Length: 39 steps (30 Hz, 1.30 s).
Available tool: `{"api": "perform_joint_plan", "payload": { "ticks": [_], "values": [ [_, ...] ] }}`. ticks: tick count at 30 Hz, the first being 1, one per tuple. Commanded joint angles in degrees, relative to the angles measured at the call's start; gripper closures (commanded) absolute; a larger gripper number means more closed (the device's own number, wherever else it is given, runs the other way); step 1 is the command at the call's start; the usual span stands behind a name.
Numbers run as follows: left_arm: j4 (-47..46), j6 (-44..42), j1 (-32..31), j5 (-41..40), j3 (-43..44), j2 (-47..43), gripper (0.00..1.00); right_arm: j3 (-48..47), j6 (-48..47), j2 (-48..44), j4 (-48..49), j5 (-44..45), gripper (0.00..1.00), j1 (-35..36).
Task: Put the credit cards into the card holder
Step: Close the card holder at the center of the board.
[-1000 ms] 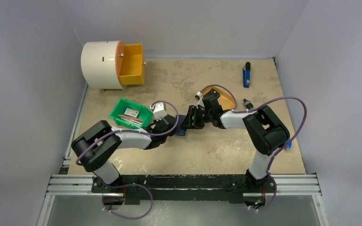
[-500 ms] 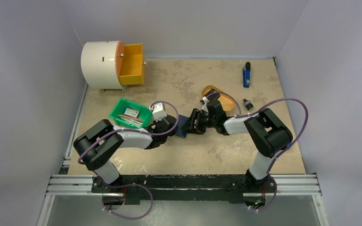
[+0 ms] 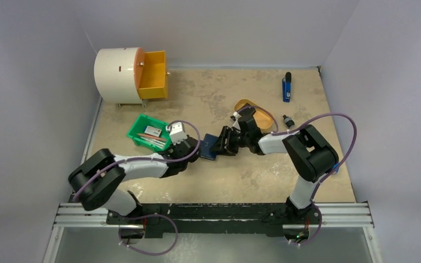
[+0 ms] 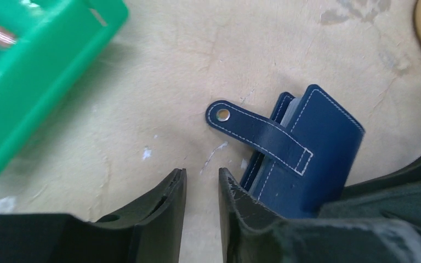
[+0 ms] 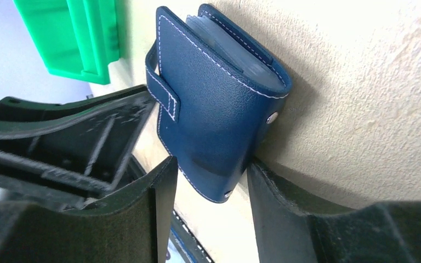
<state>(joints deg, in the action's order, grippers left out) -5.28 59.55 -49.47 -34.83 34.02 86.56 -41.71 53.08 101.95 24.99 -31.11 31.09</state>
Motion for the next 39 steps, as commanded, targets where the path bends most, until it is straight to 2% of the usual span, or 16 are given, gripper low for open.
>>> {"api": "perform_joint_plan", "payload": {
  "ticks": [1, 6, 13, 19, 26, 33, 39],
  "values": [
    [4.33, 0.39, 0.16, -4.02, -1.82, -8.95, 0.68, -3.43, -8.00, 2.01, -10.98, 5.30, 0.49, 0.05],
    [-0.02, -2.13, 0.15, -0.36, -2.07, -11.14, 0.59, -6.68, -12.05, 3.70, -14.66, 6.41, 0.52, 0.16],
    [-7.41, -5.51, 0.15, 6.50, -0.17, -5.33, 0.57, -7.58, -13.31, 4.04, -15.72, 6.60, 0.52, 0.11],
    [-7.53, -4.72, 0.13, 7.34, 0.83, -0.13, 0.66, -7.47, -13.18, 3.44, -15.43, 6.45, 0.52, 0.12],
    [-5.04, -3.13, 0.25, 5.56, 1.06, 2.33, 0.83, -6.96, -12.83, 3.35, -14.24, 6.31, 0.51, 0.13],
    [-3.79, -1.34, 0.25, 4.71, 0.70, 4.11, 0.87, -4.18, -7.61, 2.60, -10.26, 3.51, 0.45, 0.07],
    [-3.46, -0.36, 0.34, 4.57, 0.51, 5.38, 0.88, -0.51, -0.94, 3.06, -2.08, 0.13, 0.45, -0.11]
  ]
}}
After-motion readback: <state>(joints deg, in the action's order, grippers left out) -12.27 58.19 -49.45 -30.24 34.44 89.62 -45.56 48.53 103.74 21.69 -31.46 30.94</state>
